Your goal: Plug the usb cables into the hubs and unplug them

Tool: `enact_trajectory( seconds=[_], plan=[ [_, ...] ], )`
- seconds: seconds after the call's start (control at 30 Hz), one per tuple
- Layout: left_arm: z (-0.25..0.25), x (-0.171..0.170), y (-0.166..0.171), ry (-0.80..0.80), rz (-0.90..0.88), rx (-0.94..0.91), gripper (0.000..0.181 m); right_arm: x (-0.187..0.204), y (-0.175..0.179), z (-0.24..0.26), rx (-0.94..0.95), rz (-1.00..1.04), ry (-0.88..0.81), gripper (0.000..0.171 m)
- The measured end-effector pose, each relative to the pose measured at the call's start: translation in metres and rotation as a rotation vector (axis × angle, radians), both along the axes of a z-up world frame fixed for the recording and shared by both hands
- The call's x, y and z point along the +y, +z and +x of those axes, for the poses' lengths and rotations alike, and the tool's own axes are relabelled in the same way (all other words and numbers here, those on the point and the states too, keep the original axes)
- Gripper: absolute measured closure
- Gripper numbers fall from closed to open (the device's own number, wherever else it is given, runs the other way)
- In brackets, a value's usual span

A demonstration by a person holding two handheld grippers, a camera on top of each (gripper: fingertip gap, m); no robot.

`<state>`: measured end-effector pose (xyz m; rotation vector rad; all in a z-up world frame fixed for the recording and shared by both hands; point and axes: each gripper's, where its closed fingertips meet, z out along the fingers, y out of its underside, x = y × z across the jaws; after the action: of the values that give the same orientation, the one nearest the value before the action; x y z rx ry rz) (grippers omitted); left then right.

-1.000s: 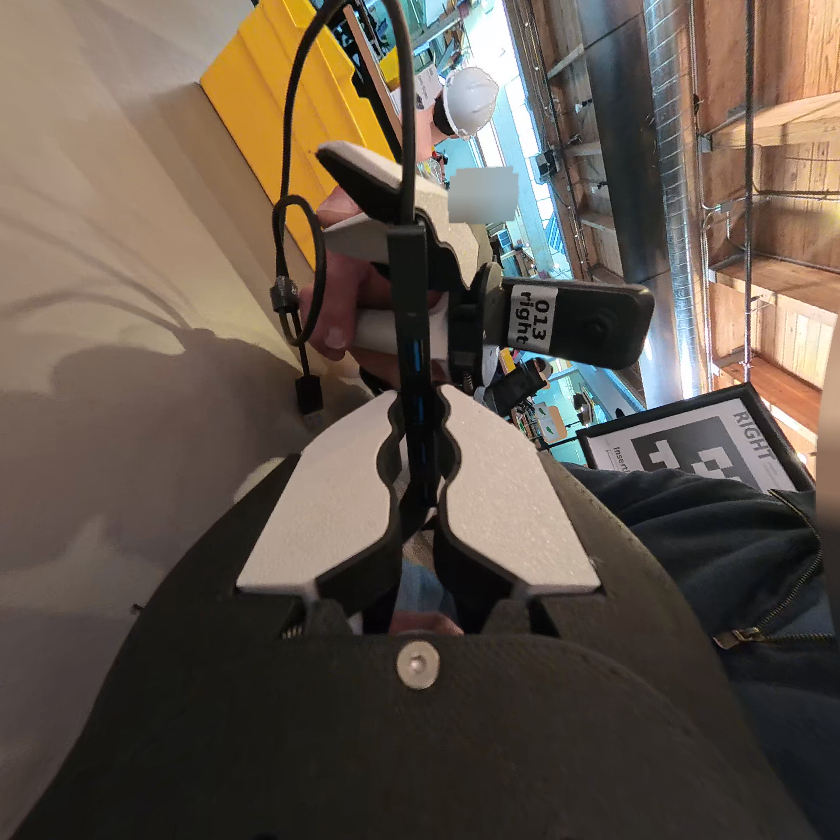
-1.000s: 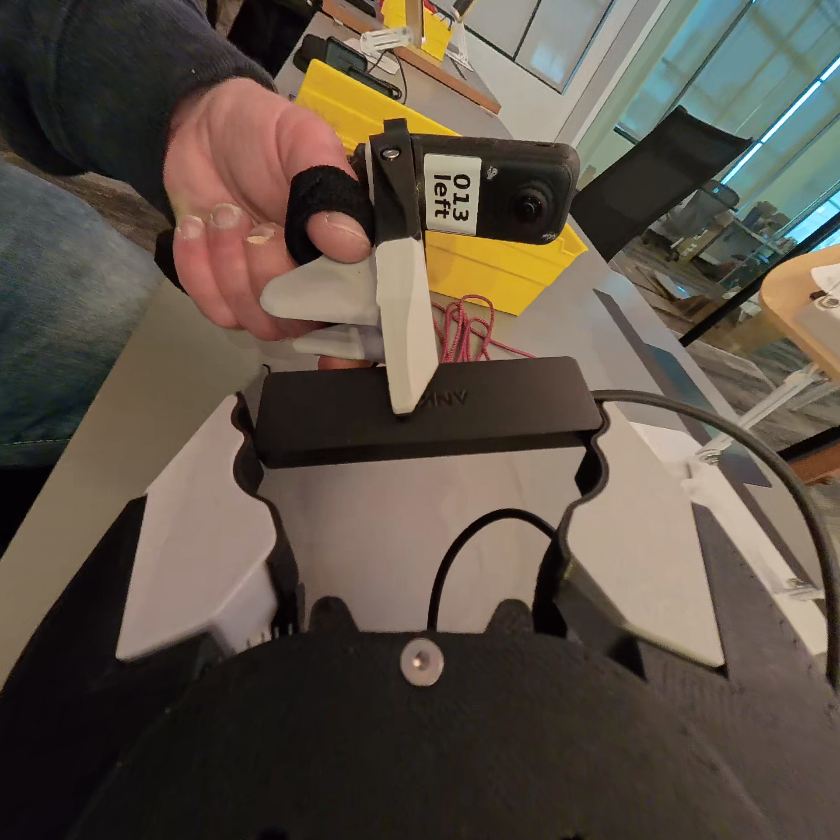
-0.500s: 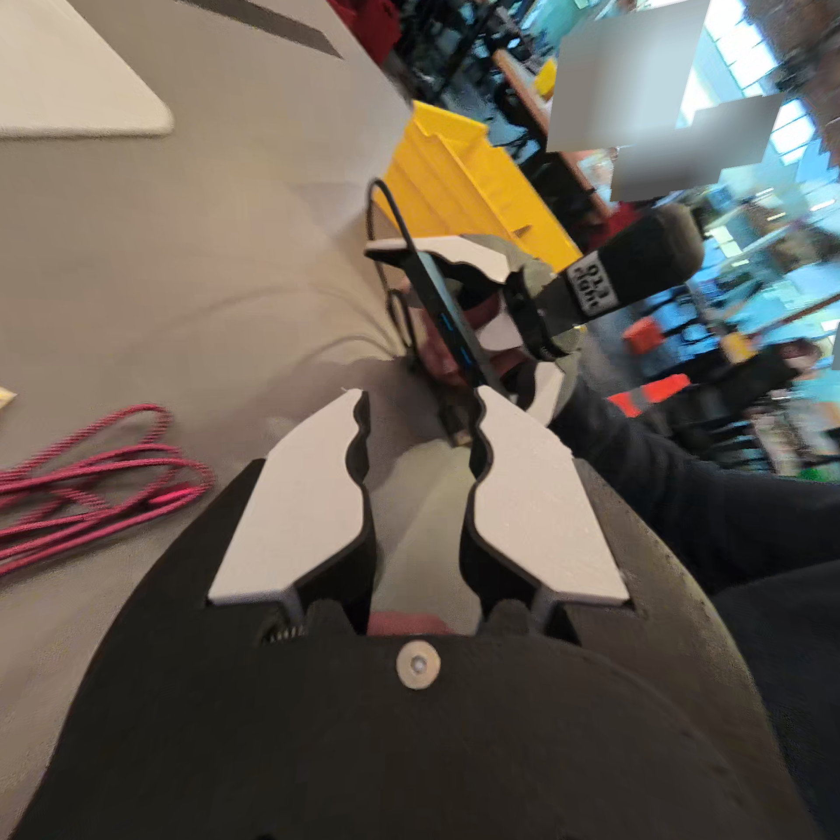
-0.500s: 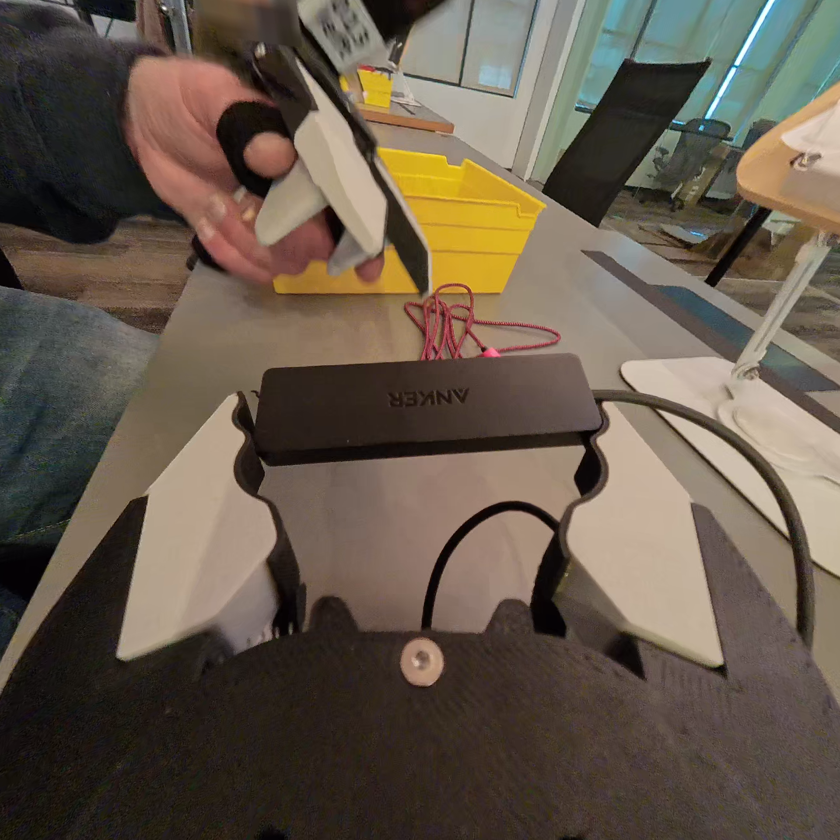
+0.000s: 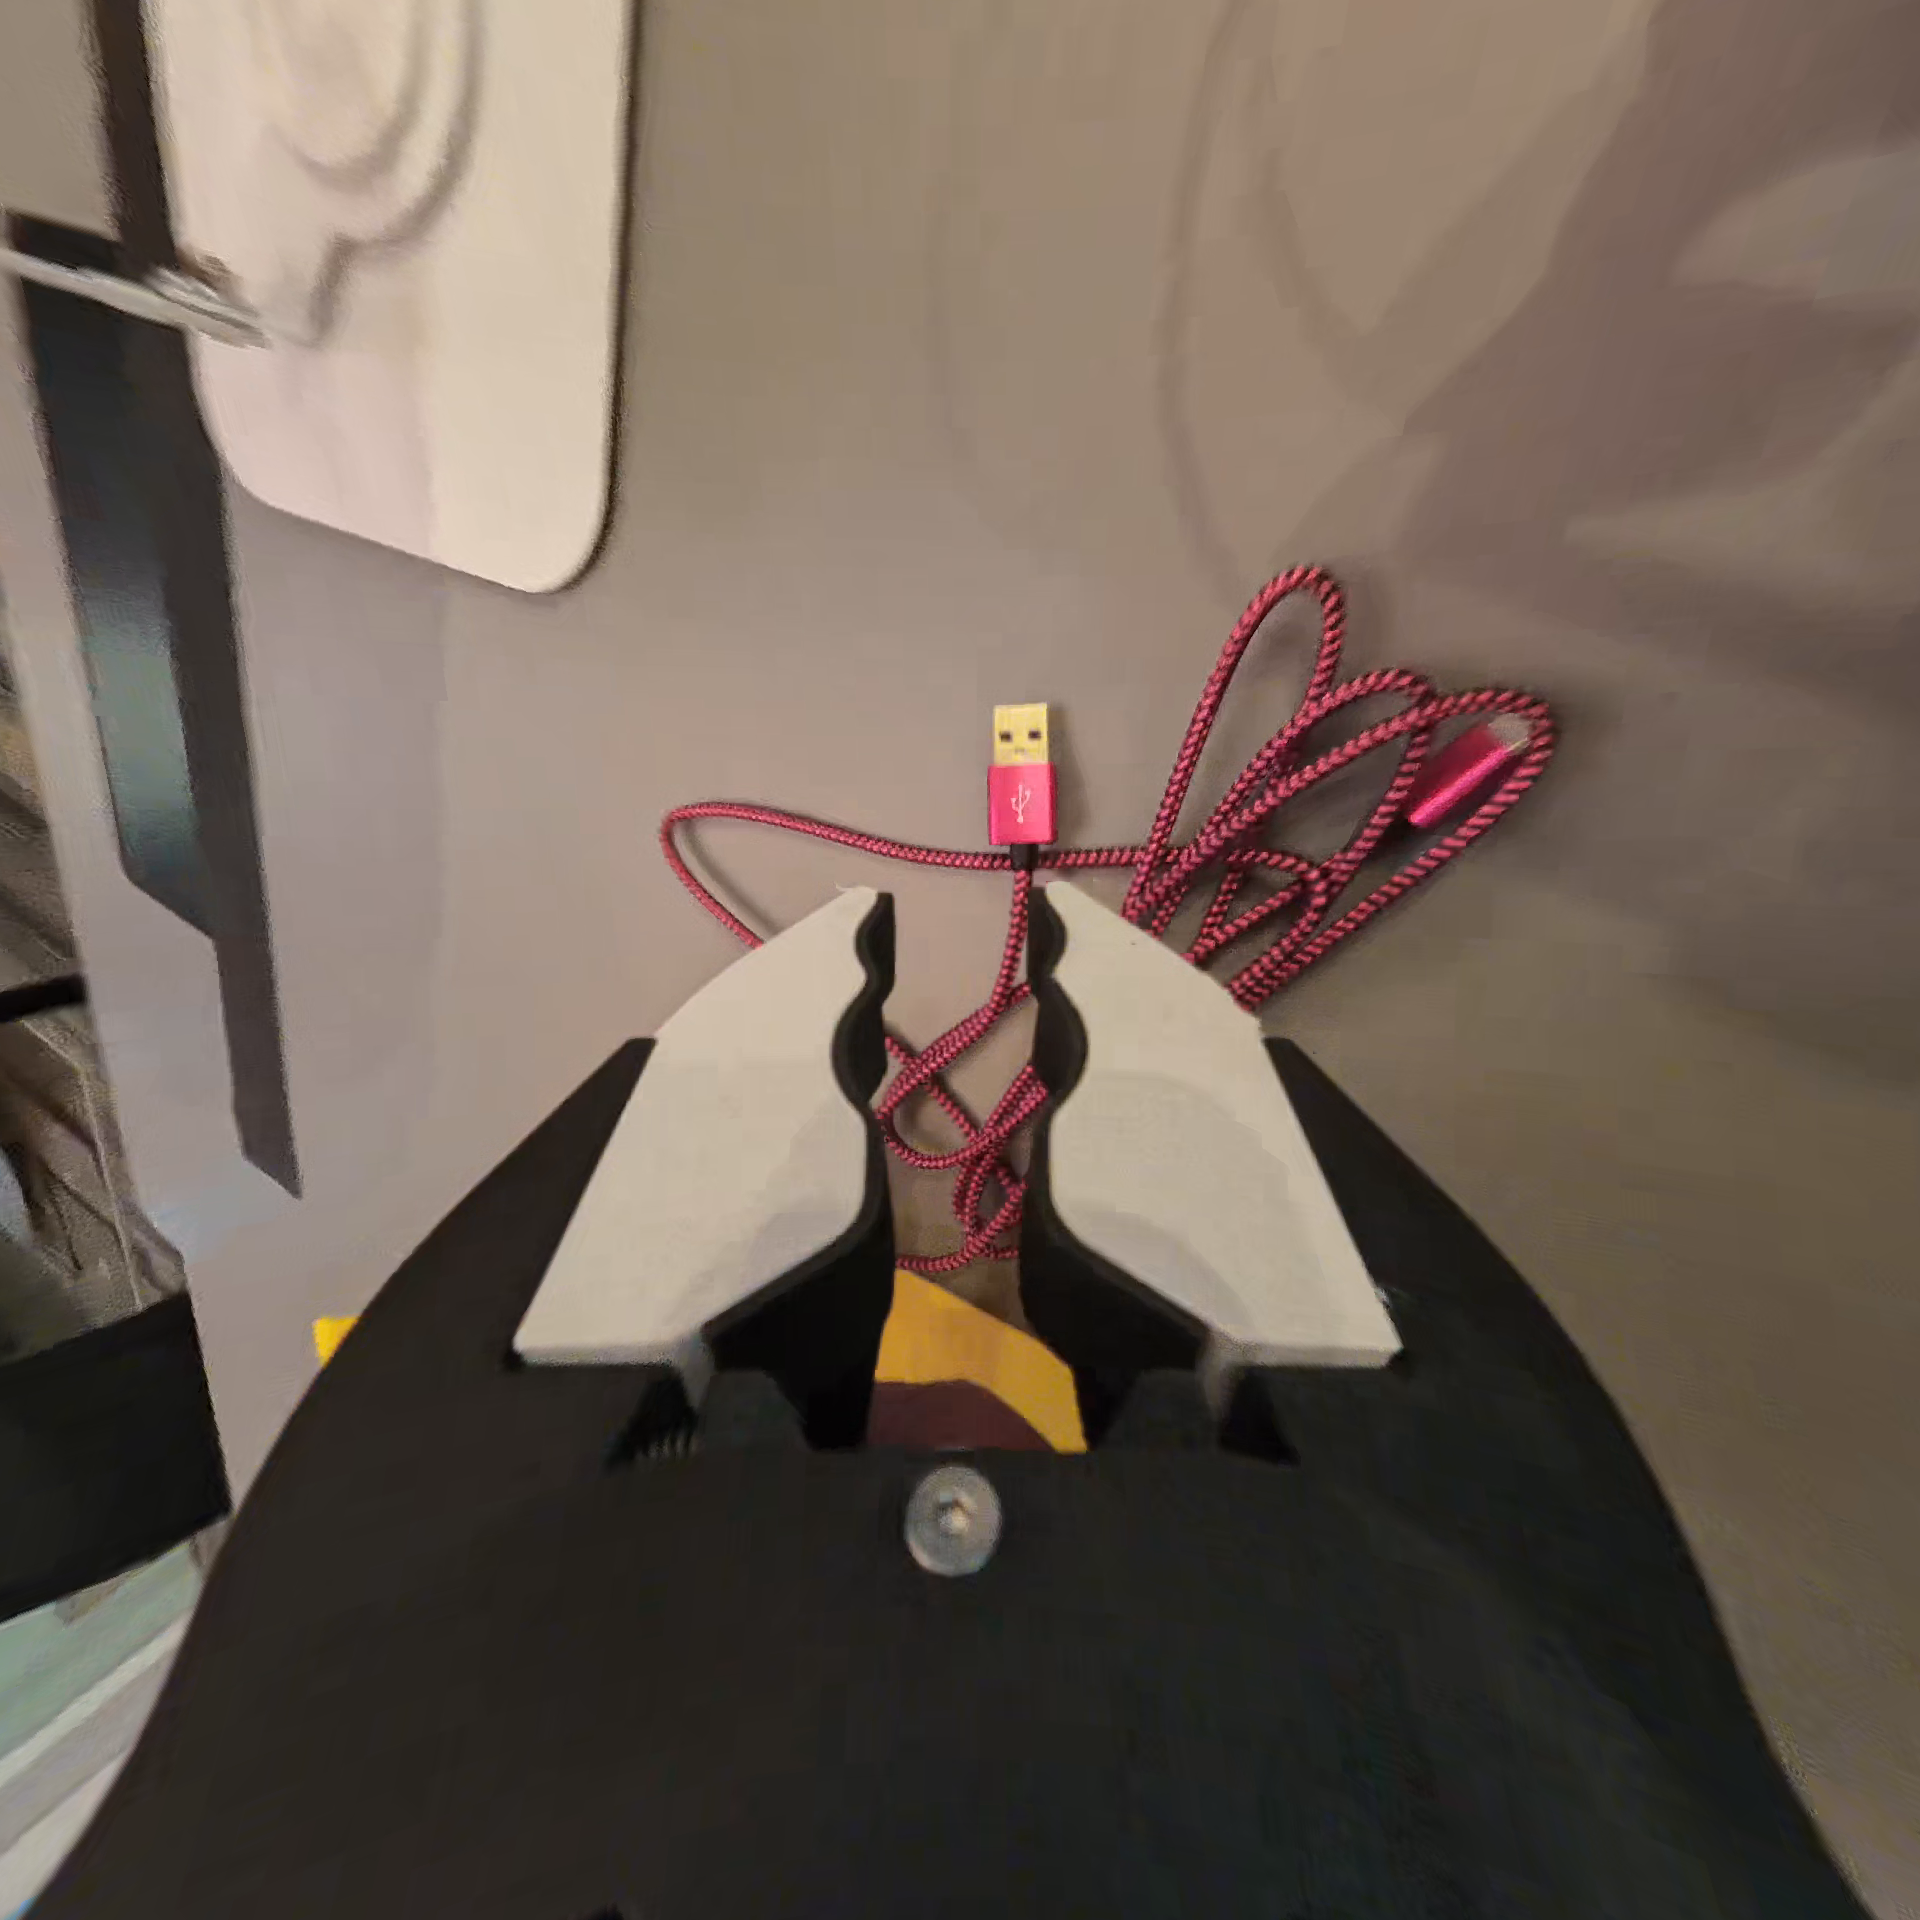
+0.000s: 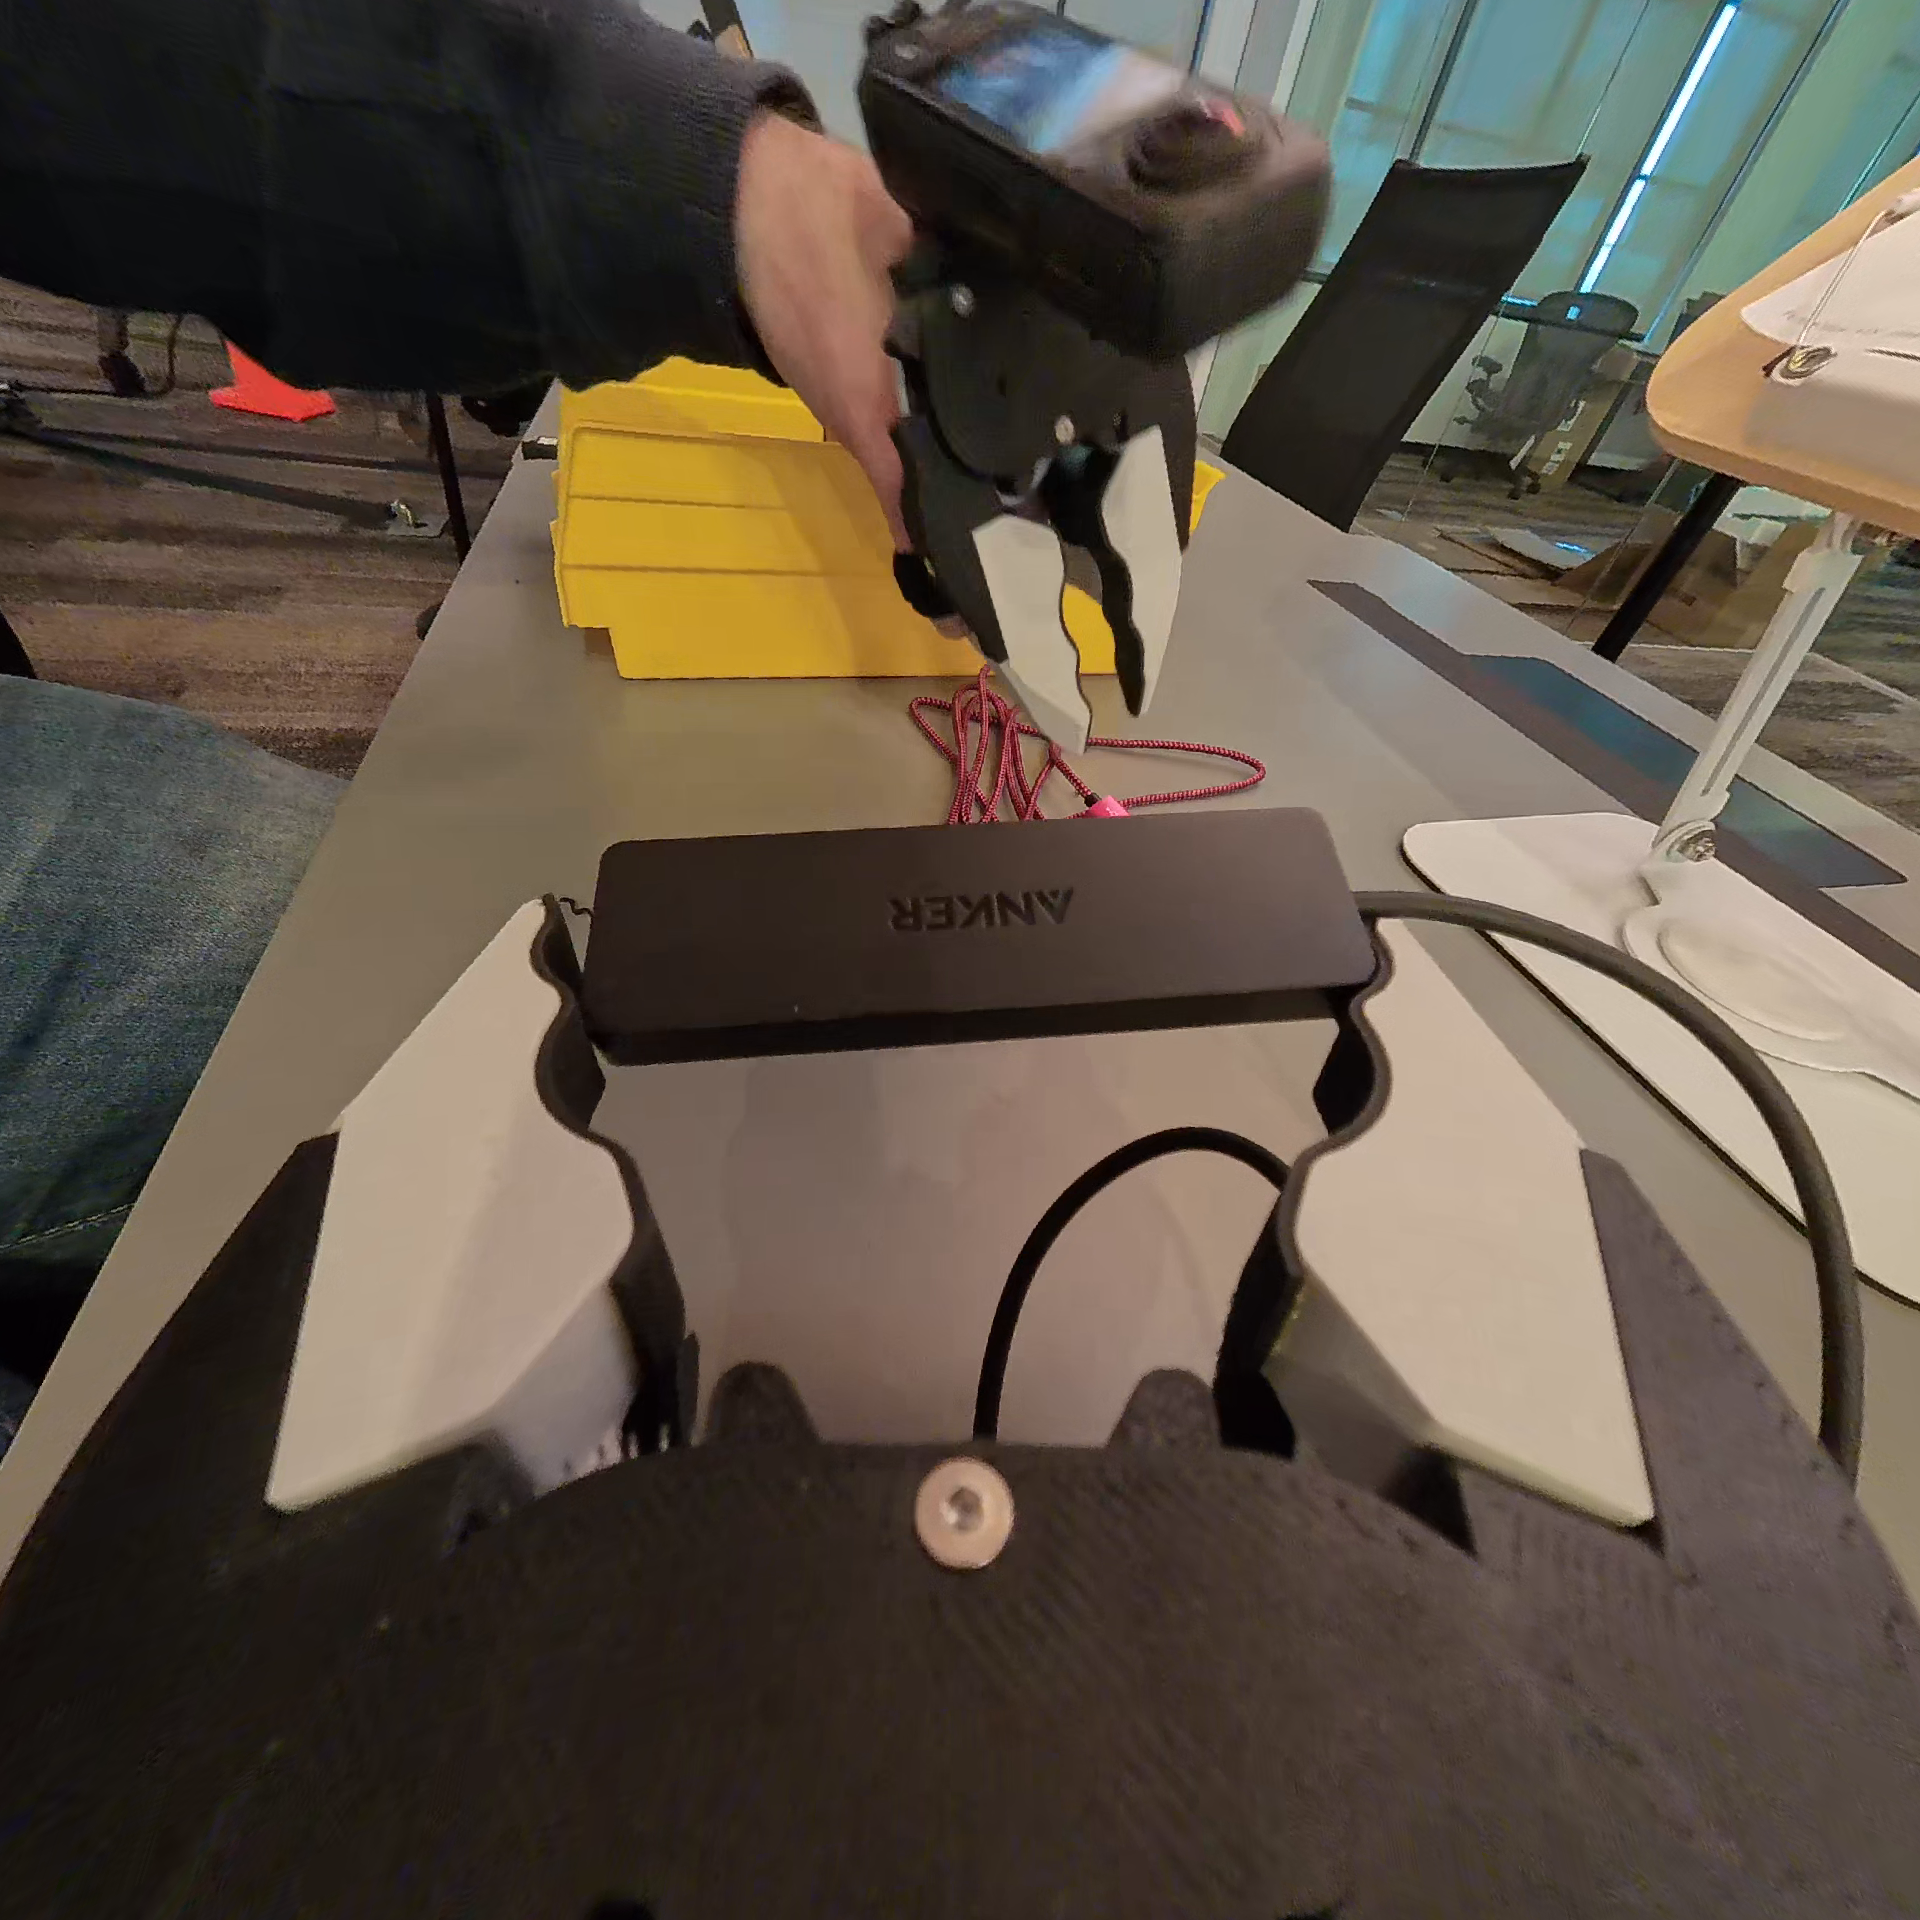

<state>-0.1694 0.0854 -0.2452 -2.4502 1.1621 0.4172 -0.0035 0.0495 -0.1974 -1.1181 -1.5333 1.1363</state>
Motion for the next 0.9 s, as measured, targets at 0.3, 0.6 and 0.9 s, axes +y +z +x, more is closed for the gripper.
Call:
enact_trajectory(
  seconds=[0.3, 0.6, 0.9],
  plan=[
    [-0.006, -0.002, -0.041, -0.009, -0.261, 0.111, 0.178, -0.001, 0.000, 0.001, 0.002, 0.010, 0.008, 0.032],
    [0.013, -0.008, -0.021, -0.026, -0.264, -0.027, 0.179, 0.002, -0.003, -0.002, -0.019, 0.009, 0.002, 0.031],
    [0.101, -0.029, 0.022, -0.308, -0.284, -0.238, 0.179, 0.006, -0.009, -0.010, -0.062, 0.024, 0.017, 0.031]
  ],
)
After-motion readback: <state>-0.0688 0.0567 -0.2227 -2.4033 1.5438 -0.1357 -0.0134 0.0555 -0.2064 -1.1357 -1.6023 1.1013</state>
